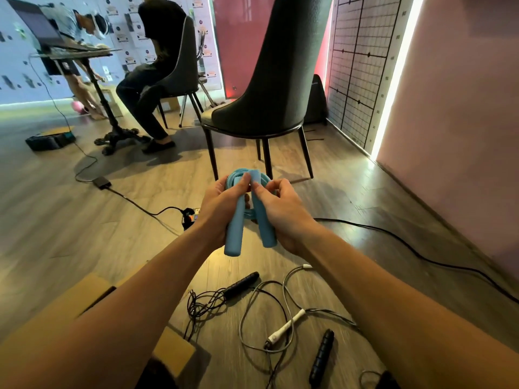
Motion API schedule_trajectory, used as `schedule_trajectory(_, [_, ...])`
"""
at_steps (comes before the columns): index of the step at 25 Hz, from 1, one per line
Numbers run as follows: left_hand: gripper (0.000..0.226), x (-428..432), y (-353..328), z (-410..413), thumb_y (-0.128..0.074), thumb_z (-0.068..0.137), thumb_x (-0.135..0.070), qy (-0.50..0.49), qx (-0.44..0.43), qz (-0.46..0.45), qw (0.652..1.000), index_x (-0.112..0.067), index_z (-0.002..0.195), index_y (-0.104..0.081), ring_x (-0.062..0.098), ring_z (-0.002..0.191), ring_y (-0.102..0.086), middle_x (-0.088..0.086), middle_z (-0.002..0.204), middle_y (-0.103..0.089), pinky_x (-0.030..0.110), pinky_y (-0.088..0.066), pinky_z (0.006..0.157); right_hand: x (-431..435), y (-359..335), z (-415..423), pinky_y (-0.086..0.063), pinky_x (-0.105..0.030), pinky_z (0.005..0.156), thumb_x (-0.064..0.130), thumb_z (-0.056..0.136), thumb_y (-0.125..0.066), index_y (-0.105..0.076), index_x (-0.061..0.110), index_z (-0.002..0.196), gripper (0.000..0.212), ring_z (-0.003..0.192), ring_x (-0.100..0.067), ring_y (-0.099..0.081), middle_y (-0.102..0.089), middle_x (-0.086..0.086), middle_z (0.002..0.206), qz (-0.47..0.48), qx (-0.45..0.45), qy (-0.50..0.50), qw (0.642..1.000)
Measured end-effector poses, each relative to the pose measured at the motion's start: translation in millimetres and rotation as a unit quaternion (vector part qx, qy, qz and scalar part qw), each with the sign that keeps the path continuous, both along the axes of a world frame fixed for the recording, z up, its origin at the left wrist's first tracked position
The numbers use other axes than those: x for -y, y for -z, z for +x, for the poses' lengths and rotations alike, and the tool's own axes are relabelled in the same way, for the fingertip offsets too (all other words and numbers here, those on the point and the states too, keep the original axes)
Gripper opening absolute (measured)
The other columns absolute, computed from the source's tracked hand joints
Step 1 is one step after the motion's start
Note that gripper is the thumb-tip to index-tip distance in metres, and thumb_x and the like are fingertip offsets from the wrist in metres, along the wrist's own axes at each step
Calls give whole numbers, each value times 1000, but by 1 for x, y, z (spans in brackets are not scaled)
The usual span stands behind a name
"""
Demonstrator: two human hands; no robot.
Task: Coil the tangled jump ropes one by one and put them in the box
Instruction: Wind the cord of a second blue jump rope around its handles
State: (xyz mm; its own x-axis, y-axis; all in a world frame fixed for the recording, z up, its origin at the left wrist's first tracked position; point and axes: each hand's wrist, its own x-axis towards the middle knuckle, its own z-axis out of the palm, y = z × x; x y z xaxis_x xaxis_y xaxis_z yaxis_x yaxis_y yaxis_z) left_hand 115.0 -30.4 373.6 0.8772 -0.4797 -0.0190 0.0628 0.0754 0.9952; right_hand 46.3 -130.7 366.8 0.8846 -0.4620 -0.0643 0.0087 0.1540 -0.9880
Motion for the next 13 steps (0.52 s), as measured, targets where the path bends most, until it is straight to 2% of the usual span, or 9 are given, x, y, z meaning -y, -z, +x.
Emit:
schedule_trajectory(2, [30, -18, -5, 3, -62, 95, -39, -10, -1, 3, 1000, -18, 117, -62, 30, 88, -64, 20, 109, -66, 57, -56, 86, -20, -3, 7, -59, -48, 86, 36, 97, -59, -48, 23, 105, 19, 103, -27, -63, -54, -11, 119, -17, 8, 2, 1000])
schedule_trajectory(4, [29, -44, -14, 7, -56, 99, -35, -33, 10, 2, 999, -16, 120, -58, 19, 73, -68, 14, 95, -66, 43, -61, 68, -40, -10, 12, -61, -39, 80, 34, 98, -58, -48, 23, 111, 20, 102, -26, -65, -57, -10, 117, -19, 34, -21, 999])
schedule_trajectory(6, [25, -71, -22, 11, -51, 102, -26, -54, 29, -6, 998, -11, 123, -54, 8, 56, -64, 5, 83, -62, 28, -54, 50, -57, -20, 16, -60, -30, 69, 30, 97, -61, -47, 23, 114, 23, 93, -20, -67, -59, -9, 112, -20, 72, -43, 996])
schedule_trajectory(7, [26, -88, -24, 15, -50, 103, -20, -64, 43, -5, 997, -11, 127, -52, 7, 56, -63, 5, 85, -62, 25, -52, 48, -71, -22, 19, -59, -28, 66, 29, 96, -63, -47, 24, 114, 25, 90, -18, -66, -59, -7, 111, -43, 84, -50, 994])
schedule_trajectory(8, [27, -106, -26, 18, -49, 103, -17, -69, 57, 4, 996, -13, 129, -50, 9, 62, -64, 8, 94, -63, 25, -53, 51, -87, -21, 23, -61, -31, 69, 30, 94, -65, -48, 27, 114, 26, 90, -18, -66, -58, -5, 111, -80, 87, -53, 992])
schedule_trajectory(10, [31, -145, -26, 20, -48, 102, -12, -76, 79, 32, 993, -22, 131, -48, 13, 75, -65, 10, 111, -62, 26, -55, 58, -126, -15, 30, -61, -45, 80, 34, 92, -68, -52, 31, 109, 23, 99, -23, -66, -59, -4, 112, -112, 86, -63, 988])
schedule_trajectory(13, [33, -202, -17, 28, -46, 103, -10, -76, 99, 82, 989, -22, 135, -45, 9, 79, -62, 4, 112, -61, 20, -52, 61, -175, -7, 43, -59, -51, 86, 27, 92, -69, -55, 28, 102, 17, 104, -30, -65, -61, -6, 108, -57, 80, -106, 990])
